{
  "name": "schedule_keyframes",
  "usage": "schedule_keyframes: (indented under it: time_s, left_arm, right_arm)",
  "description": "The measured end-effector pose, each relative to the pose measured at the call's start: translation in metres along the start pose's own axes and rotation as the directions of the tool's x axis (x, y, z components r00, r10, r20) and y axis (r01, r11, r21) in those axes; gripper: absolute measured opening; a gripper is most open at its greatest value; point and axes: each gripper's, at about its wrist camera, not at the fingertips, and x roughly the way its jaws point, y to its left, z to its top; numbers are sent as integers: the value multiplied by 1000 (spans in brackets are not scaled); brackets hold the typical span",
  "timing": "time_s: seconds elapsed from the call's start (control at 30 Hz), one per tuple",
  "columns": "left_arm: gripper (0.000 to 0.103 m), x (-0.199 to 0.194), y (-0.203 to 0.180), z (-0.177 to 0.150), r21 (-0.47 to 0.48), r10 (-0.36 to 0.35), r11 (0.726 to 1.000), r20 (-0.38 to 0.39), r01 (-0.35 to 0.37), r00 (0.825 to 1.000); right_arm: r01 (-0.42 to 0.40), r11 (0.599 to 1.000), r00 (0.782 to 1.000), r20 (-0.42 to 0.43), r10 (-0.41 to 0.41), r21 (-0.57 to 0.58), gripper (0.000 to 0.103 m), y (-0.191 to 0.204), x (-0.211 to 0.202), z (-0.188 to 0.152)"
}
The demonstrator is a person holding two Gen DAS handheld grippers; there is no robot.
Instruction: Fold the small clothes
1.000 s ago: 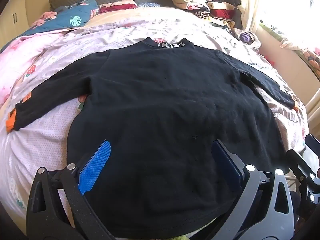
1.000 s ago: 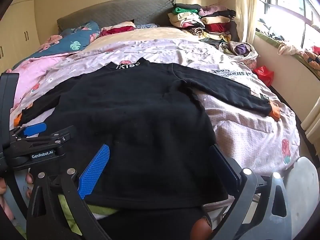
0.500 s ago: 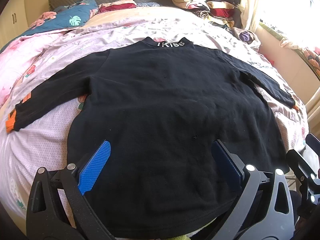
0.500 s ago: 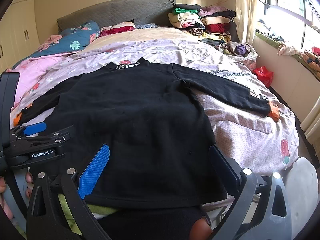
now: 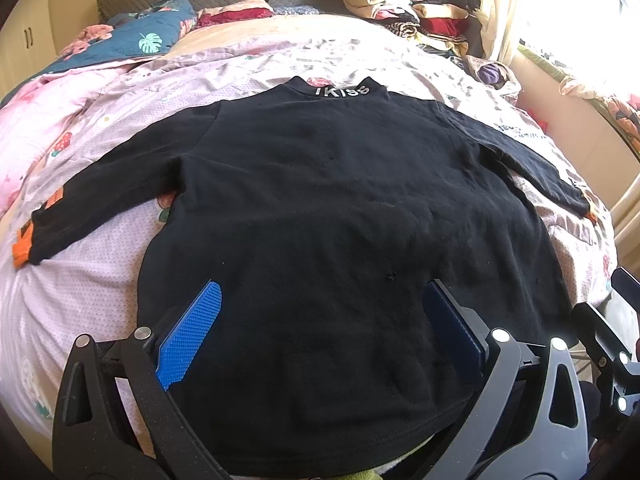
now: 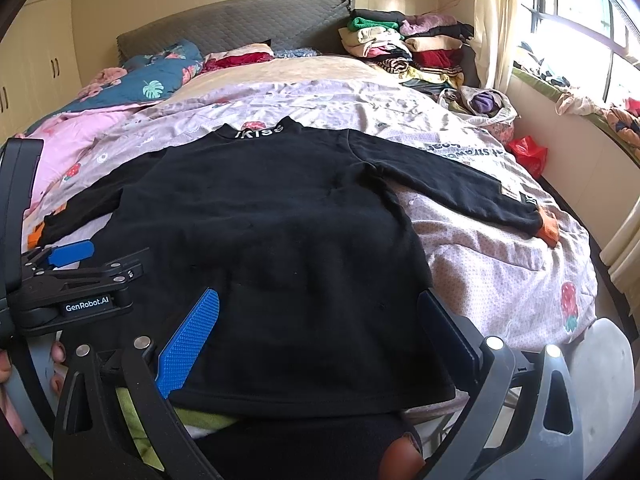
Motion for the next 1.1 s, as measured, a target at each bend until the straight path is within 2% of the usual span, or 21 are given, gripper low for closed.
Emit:
schedule_keyframes:
  time_s: [1.1]
  left_arm:
    - [95,1,3,3,1,0,1000,0,0,1000]
  right_arm:
    - [-1,1000,1000,4,1,-4,99,1,-1,0]
